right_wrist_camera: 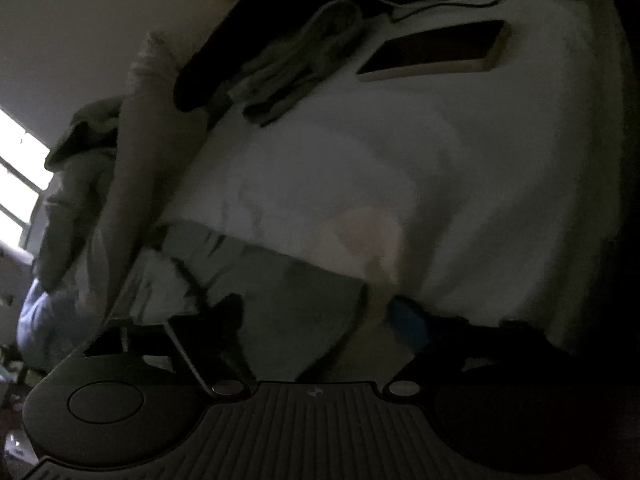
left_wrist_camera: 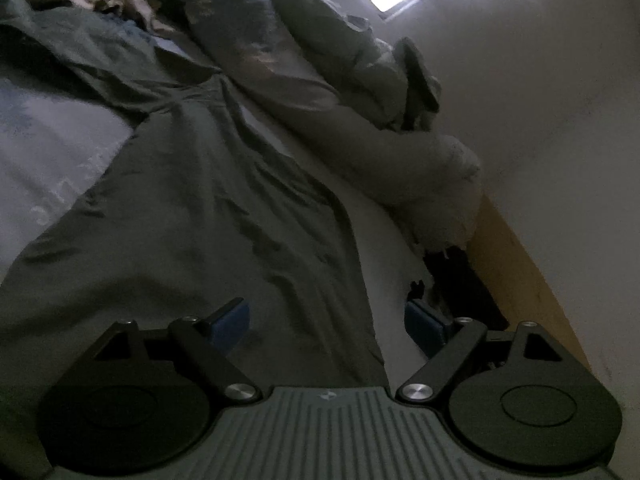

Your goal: Fold clothes

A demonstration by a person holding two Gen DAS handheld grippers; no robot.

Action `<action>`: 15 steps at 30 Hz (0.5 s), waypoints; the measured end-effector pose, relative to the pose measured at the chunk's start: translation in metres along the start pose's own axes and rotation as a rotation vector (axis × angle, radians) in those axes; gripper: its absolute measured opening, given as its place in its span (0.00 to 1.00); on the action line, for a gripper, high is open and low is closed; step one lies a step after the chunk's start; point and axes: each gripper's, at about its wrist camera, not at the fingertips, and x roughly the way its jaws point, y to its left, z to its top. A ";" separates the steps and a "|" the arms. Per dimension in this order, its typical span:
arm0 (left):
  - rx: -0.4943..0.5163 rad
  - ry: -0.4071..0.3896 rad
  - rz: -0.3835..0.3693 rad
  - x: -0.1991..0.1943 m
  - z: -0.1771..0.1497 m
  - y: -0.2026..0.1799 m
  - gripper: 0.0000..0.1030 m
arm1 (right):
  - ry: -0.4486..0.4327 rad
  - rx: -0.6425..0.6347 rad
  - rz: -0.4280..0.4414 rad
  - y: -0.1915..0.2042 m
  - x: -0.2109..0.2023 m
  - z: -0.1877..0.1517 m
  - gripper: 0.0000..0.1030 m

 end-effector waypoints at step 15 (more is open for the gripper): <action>-0.038 0.038 -0.010 0.004 0.001 0.010 0.86 | 0.122 0.058 0.103 -0.018 0.011 0.023 0.54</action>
